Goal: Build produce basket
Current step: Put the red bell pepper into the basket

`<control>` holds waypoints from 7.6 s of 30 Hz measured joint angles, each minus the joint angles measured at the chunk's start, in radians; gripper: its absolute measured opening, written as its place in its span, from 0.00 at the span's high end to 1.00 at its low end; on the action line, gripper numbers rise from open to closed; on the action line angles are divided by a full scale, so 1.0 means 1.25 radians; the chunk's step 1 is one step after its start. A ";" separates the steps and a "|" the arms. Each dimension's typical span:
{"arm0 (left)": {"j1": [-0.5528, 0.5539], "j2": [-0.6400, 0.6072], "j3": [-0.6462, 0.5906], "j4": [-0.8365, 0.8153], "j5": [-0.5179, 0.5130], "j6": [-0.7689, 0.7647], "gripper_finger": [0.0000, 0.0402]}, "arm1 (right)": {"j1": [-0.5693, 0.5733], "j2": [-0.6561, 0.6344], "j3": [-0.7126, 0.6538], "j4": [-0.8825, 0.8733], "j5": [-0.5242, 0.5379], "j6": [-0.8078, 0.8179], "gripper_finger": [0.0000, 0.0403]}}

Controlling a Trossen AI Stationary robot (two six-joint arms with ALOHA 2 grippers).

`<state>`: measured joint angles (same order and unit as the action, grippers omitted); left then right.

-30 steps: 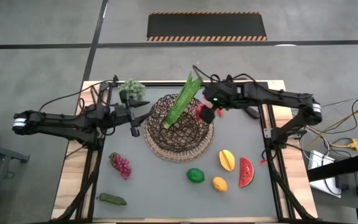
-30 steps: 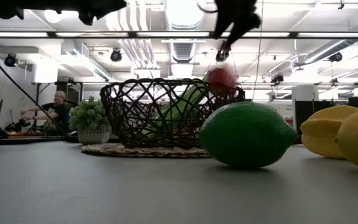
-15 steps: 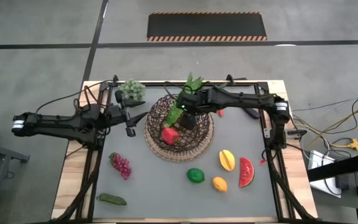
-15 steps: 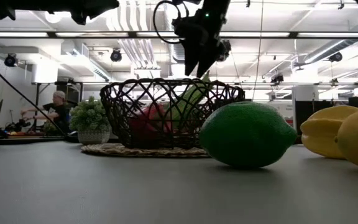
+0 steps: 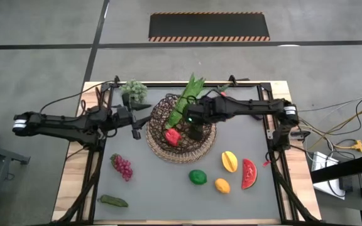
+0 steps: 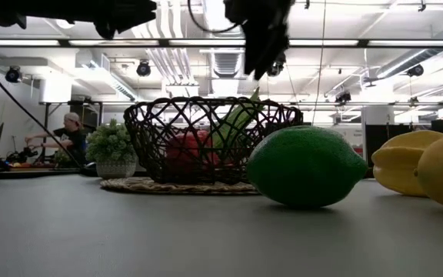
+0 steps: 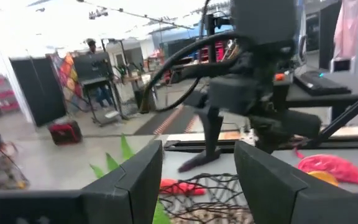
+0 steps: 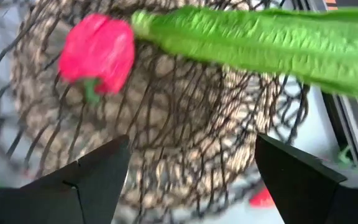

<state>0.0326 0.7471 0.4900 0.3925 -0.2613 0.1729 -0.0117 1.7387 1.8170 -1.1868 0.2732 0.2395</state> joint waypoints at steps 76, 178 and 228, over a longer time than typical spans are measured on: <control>0.033 0.733 0.543 -0.762 0.201 0.183 0.31 | 0.071 -0.630 -1.104 1.313 -0.162 -0.311 0.19; 0.051 0.478 0.188 0.233 0.133 0.062 0.81 | 0.070 -0.467 -1.106 1.692 0.023 -0.212 0.19; 0.025 0.400 0.105 0.253 0.054 0.099 0.32 | 0.006 -0.321 -0.826 1.217 0.179 -0.012 0.46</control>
<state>0.0635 1.2473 0.6212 0.7084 -0.1942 0.2963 -0.0049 1.3373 0.7846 0.3348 0.4968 0.2240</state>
